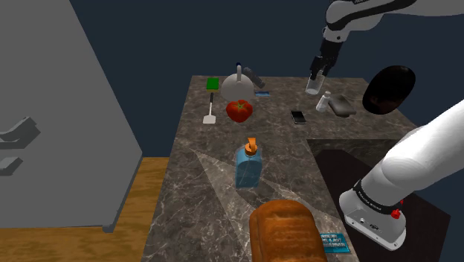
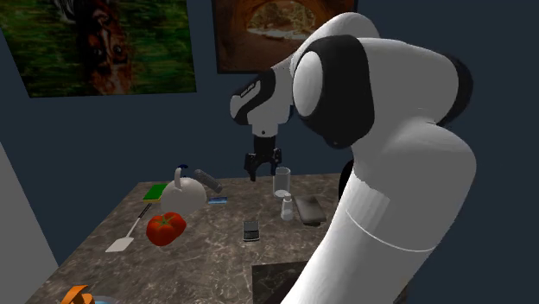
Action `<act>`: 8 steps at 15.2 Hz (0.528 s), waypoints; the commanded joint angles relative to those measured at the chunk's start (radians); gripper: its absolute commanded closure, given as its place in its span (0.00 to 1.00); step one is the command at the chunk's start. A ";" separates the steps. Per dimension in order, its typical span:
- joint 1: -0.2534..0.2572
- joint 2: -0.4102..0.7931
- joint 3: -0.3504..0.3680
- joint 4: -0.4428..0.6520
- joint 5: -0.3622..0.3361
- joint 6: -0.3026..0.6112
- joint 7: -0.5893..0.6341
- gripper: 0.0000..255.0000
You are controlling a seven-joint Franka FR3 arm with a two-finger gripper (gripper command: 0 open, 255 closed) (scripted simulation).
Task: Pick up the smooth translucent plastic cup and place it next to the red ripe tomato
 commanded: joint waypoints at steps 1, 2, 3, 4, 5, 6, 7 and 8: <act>-0.007 0.076 -0.025 0.049 0.021 0.026 -0.040 0.00; -0.012 0.113 -0.036 0.077 0.033 0.034 -0.060 0.00; -0.017 0.150 -0.047 0.105 0.047 0.040 -0.080 0.00; -0.023 0.187 -0.056 0.135 0.061 0.045 -0.100 0.00; -0.031 0.225 -0.064 0.166 0.077 0.049 -0.120 0.00; -0.040 0.263 -0.071 0.199 0.093 0.052 -0.139 0.00; -0.050 0.302 -0.077 0.233 0.110 0.053 -0.159 0.00; -0.061 0.340 -0.082 0.268 0.127 0.053 -0.178 0.00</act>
